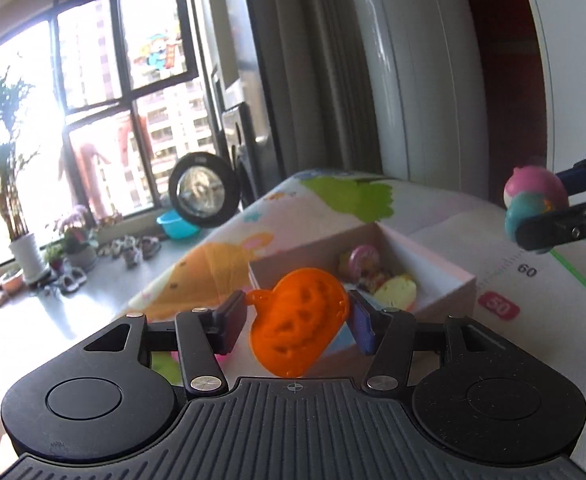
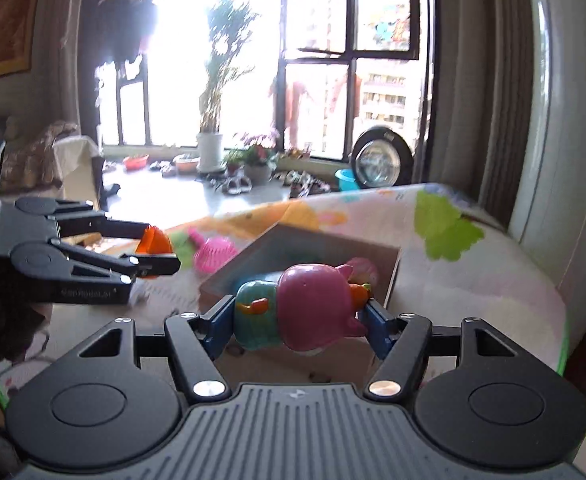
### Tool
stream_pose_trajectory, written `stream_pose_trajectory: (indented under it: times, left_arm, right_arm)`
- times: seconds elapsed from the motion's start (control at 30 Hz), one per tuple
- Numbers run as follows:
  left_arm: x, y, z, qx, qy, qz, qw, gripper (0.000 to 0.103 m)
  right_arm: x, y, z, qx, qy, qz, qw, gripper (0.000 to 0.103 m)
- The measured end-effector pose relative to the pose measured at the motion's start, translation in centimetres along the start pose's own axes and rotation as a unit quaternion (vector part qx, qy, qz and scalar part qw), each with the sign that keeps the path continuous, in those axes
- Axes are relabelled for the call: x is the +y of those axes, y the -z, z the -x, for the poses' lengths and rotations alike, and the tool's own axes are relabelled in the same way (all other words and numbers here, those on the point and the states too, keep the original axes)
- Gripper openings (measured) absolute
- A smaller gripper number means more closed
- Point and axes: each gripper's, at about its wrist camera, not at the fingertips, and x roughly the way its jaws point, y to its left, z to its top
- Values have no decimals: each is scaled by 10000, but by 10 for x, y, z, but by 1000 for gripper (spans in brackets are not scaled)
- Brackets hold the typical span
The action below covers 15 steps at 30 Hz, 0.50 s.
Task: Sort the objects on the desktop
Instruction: 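Drop the pumpkin and pig toy into the pink box with both grippers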
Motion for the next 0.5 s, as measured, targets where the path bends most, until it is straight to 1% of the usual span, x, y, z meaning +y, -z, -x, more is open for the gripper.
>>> stream_pose_trajectory:
  times: [0.07, 0.13, 0.17, 0.23, 0.3, 0.37, 0.43, 0.5]
  left_arm:
    - [-4, -20, -30, -115, 92, -70, 9999, 59]
    - [-5, -36, -64, -194, 97, -123, 9997, 62]
    - [-4, -40, -79, -163, 72, -161, 9997, 75]
    - [1, -42, -106, 23, 69, -201, 9998, 89]
    - [8, -33, -107, 132, 86, -29, 9999, 89]
    - [15, -18, -93, 179, 284, 225, 9992, 96]
    - [17, 3, -75, 319, 376, 411, 9979, 96]
    - [16, 21, -60, 445, 349, 476, 9973, 97]
  right_arm:
    - [-9, -13, -6, -102, 179, -86, 9998, 66]
    - [-17, -21, -16, -90, 245, -218, 9994, 66]
    - [-20, -23, -22, -48, 265, -281, 9992, 66]
    - [-27, -23, -32, 48, 352, -336, 9988, 66]
    - [-32, -19, -41, 159, 420, -343, 9984, 66]
    - [-39, -15, -49, 257, 403, -362, 9982, 66]
    - [-44, -14, -64, 438, 309, -500, 9973, 66]
    - [-46, -16, -85, 679, 137, -722, 9950, 66]
